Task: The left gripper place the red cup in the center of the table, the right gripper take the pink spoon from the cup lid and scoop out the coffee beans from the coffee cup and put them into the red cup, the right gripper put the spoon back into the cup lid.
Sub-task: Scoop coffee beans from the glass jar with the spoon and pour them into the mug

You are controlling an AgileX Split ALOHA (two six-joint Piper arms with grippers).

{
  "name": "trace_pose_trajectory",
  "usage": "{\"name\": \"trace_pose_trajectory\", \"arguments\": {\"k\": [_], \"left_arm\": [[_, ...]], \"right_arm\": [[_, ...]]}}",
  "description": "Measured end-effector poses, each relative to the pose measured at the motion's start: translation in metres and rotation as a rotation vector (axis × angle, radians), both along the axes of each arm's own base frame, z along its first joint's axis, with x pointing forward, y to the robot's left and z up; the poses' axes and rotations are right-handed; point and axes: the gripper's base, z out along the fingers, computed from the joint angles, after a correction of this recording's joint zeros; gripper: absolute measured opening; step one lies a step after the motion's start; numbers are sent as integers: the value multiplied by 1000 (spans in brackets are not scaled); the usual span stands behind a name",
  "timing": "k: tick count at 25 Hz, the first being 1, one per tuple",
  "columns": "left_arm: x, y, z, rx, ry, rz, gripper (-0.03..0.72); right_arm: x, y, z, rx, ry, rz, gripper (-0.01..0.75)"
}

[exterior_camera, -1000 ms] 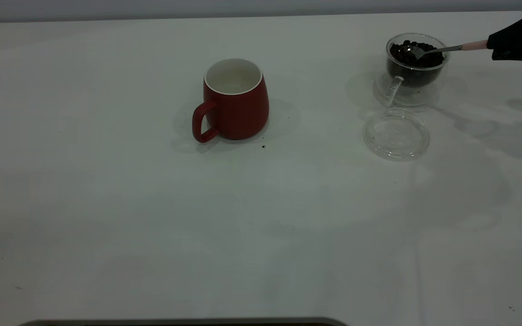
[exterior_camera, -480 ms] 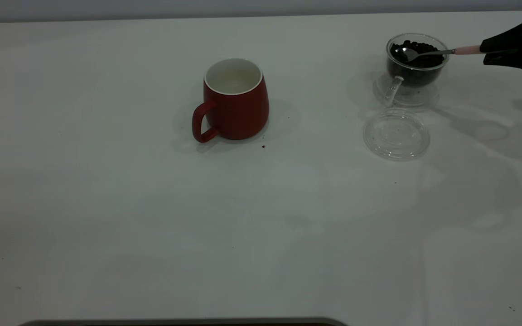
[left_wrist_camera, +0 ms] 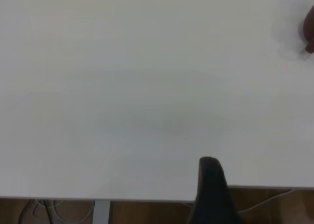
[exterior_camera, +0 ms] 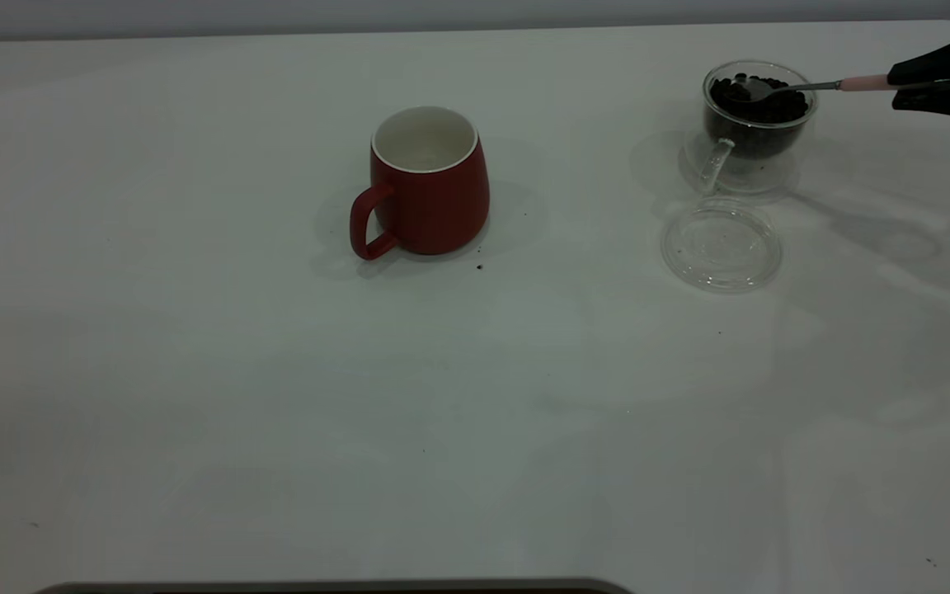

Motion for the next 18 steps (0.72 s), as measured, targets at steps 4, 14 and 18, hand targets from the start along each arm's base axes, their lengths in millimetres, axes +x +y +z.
{"name": "trace_pose_trajectory", "arguments": {"k": [4, 14, 18], "left_arm": [[0, 0, 0, 1, 0, -1, 569], [0, 0, 0, 1, 0, -1, 569], [0, 0, 0, 1, 0, -1, 569]], "right_arm": [[-2, -5, 0, 10, 3, -11, 113], [-5, -6, 8, 88, -53, 34, 113], [-5, -4, 11, 107, -76, 54, 113]]}}
